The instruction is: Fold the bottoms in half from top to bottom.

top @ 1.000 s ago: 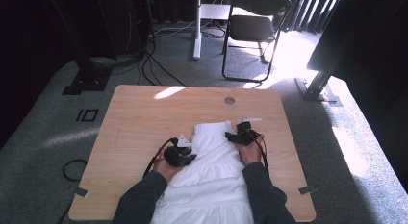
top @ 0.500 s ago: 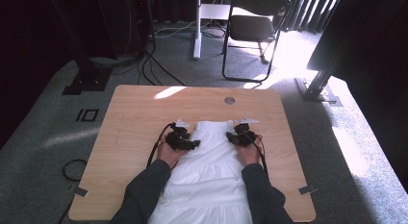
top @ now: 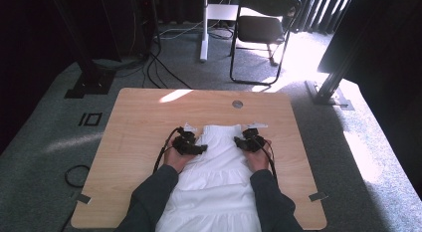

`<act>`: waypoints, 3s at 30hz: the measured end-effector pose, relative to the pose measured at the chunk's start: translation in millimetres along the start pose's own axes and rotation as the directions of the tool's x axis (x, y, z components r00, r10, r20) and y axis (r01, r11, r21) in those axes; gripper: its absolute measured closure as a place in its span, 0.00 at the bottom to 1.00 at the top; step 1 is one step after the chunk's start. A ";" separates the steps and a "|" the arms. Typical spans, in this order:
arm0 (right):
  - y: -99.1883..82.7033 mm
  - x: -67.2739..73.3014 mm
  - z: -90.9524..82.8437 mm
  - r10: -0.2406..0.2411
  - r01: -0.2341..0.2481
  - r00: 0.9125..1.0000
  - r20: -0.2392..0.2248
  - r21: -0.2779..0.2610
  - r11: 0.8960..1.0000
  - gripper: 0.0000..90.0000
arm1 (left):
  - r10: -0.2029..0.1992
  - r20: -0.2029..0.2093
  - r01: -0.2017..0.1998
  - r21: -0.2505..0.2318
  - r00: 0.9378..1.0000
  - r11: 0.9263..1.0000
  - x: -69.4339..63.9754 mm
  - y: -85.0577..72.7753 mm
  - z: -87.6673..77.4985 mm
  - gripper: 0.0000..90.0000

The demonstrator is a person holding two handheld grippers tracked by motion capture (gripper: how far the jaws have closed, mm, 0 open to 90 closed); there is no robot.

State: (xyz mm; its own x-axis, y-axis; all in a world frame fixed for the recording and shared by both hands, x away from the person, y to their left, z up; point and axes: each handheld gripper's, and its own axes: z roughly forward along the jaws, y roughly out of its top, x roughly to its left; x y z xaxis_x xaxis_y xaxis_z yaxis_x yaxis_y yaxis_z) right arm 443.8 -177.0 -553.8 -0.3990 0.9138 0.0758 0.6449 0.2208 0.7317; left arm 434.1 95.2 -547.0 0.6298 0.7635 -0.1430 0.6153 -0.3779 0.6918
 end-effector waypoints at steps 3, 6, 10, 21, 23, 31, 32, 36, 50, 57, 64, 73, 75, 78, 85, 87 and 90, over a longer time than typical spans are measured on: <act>-0.3 -0.8 -0.2 0.009 -0.009 1.000 -0.006 -0.002 1.000 0.63 | 0.025 -0.037 -0.025 -0.003 0.999 1.000 -1.8 0.8 2.4 0.37; 0.5 -2.8 -1.1 0.031 -0.031 0.999 -0.022 0.007 0.999 0.63 | 0.080 -0.083 -0.079 0.017 0.993 0.997 -3.4 3.7 5.4 0.38; 4.8 -10.8 -4.2 0.095 -0.089 0.990 -0.103 0.059 0.994 0.55 | 0.093 -0.101 -0.090 0.039 0.991 0.995 -3.7 8.5 7.1 0.44; 4.4 -8.6 -10.9 0.056 -0.054 0.996 -0.076 0.030 0.998 0.22 | 0.074 -0.096 -0.073 0.022 0.993 0.997 -1.5 10.3 8.1 0.62; 1.8 -2.5 -7.1 0.009 -0.007 1.000 -0.027 0.045 0.999 0.23 | 0.077 -0.092 -0.076 0.022 0.993 0.997 -1.7 10.2 8.0 0.63; 3.4 8.3 -1.2 -0.027 0.026 0.999 0.026 0.053 0.998 0.60 | 0.054 -0.013 -0.053 0.043 0.998 0.998 -0.1 14.1 9.0 0.91; 5.2 9.5 -1.2 -0.027 0.027 1.000 0.015 0.059 0.998 0.71 | 0.053 -0.003 -0.053 0.047 0.999 0.997 0.5 14.7 9.1 0.93; 9.8 7.2 0.6 0.013 -0.011 0.999 -0.034 0.079 0.997 0.93 | 0.075 -0.012 -0.074 0.072 0.997 0.995 4.0 20.5 8.5 0.96; 79.5 1.4 -70.9 -0.033 0.023 0.999 -0.037 -0.246 0.969 0.94 | 0.084 -0.057 -0.095 -0.236 0.995 0.967 9.1 106.1 -72.4 0.97; 96.9 3.0 -99.8 -0.067 0.052 0.997 -0.043 -0.292 0.955 0.94 | 0.125 -0.035 -0.130 -0.264 0.992 0.956 2.6 120.6 -97.3 0.96; 69.3 7.7 -107.9 -0.087 0.062 0.992 -0.093 -0.246 0.967 0.93 | 0.147 0.028 -0.135 -0.258 0.989 0.957 -12.3 86.7 -105.9 0.96; -2.7 35.9 -140.9 -0.174 0.139 0.972 -0.160 -0.210 0.968 0.93 | 0.218 0.098 -0.192 -0.223 0.971 0.956 -50.9 13.7 -132.5 0.95; -23.1 42.8 -143.7 -0.180 0.145 0.968 -0.175 -0.192 0.971 0.93 | 0.225 0.116 -0.201 -0.193 0.967 0.960 -59.4 -8.0 -132.3 0.95; -51.0 51.2 -142.0 -0.185 0.158 0.963 -0.194 -0.145 0.977 0.93 | 0.200 0.163 -0.181 -0.129 0.966 0.975 -68.8 -43.4 -123.9 0.95; -102.0 67.6 -120.3 -0.215 0.219 0.956 -0.201 0.002 0.976 0.92 | 0.197 0.179 -0.209 0.050 0.964 0.977 -72.3 -88.6 -88.6 0.93; -105.4 68.0 -114.0 -0.202 0.211 0.958 -0.205 0.024 0.977 0.92 | 0.197 0.176 -0.210 0.054 0.964 0.976 -70.9 -91.8 -82.2 0.93; -103.0 68.9 -109.7 -0.198 0.210 0.959 -0.201 0.035 0.977 0.91 | 0.220 0.154 -0.229 0.041 0.963 0.972 -70.5 -91.3 -79.8 0.93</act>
State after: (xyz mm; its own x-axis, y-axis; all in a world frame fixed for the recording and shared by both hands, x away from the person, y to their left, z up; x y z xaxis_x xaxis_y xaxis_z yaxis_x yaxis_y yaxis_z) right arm 278.4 -174.1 -549.6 -0.6415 0.7645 0.0634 0.5696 0.4193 0.7069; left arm 295.7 117.7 -543.7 0.8153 0.5714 -0.0942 0.4736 -0.5642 0.6763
